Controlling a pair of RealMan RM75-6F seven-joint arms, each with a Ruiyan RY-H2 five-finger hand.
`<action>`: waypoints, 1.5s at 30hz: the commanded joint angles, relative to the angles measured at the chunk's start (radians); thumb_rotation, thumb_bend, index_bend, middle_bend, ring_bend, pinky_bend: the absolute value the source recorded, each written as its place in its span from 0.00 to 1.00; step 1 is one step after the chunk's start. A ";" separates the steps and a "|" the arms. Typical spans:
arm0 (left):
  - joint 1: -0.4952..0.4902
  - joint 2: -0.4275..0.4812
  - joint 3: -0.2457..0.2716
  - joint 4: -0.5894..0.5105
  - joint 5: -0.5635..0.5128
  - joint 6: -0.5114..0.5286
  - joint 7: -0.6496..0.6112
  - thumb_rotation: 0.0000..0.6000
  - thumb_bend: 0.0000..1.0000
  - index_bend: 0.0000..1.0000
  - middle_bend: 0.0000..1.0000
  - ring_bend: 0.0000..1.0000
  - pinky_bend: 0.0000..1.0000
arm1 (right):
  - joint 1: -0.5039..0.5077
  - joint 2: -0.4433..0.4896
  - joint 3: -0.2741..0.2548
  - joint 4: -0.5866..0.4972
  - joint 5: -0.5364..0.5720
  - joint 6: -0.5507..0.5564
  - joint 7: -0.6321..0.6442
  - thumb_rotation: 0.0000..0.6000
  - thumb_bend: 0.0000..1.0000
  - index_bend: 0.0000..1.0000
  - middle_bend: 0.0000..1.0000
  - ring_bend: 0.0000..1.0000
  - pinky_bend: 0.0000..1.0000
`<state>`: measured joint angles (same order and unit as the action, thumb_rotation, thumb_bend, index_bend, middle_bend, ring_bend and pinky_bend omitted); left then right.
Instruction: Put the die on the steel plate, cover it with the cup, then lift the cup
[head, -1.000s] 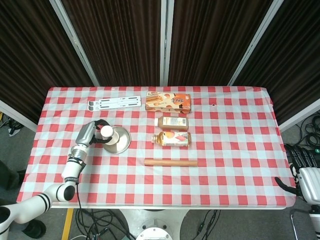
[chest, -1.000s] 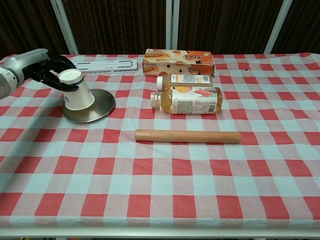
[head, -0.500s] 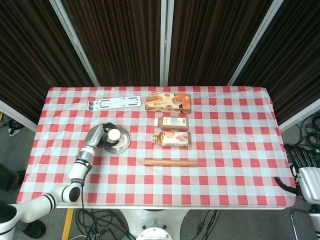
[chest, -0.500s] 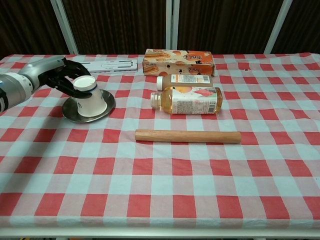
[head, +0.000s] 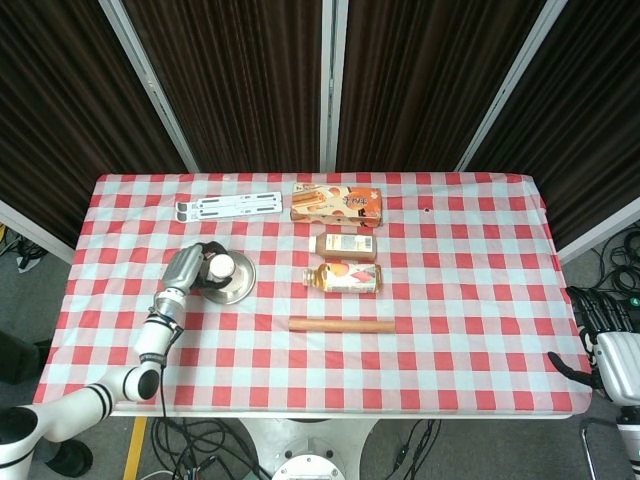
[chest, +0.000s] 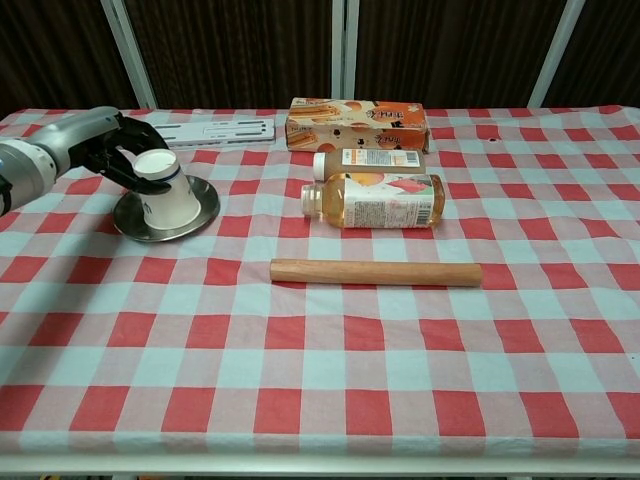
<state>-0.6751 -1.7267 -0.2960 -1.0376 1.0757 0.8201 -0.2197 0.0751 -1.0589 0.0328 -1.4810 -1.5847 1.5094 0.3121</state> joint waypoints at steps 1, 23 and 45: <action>0.006 0.009 0.000 -0.027 0.007 0.008 -0.001 1.00 0.32 0.53 0.47 0.28 0.34 | 0.001 -0.004 -0.001 0.003 -0.001 -0.002 0.002 1.00 0.12 0.00 0.09 0.00 0.00; 0.018 0.010 0.004 -0.029 -0.005 0.026 0.015 1.00 0.33 0.53 0.47 0.28 0.34 | 0.009 -0.002 -0.003 -0.006 -0.008 -0.006 -0.008 1.00 0.12 0.00 0.09 0.00 0.00; 0.015 0.019 -0.004 -0.037 -0.018 0.019 0.037 1.00 0.33 0.53 0.47 0.28 0.32 | 0.007 0.000 -0.013 -0.011 -0.018 -0.005 -0.013 1.00 0.12 0.00 0.09 0.00 0.00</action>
<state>-0.6616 -1.7124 -0.3041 -1.0505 1.0432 0.8366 -0.1722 0.0825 -1.0589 0.0195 -1.4925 -1.6025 1.5043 0.2985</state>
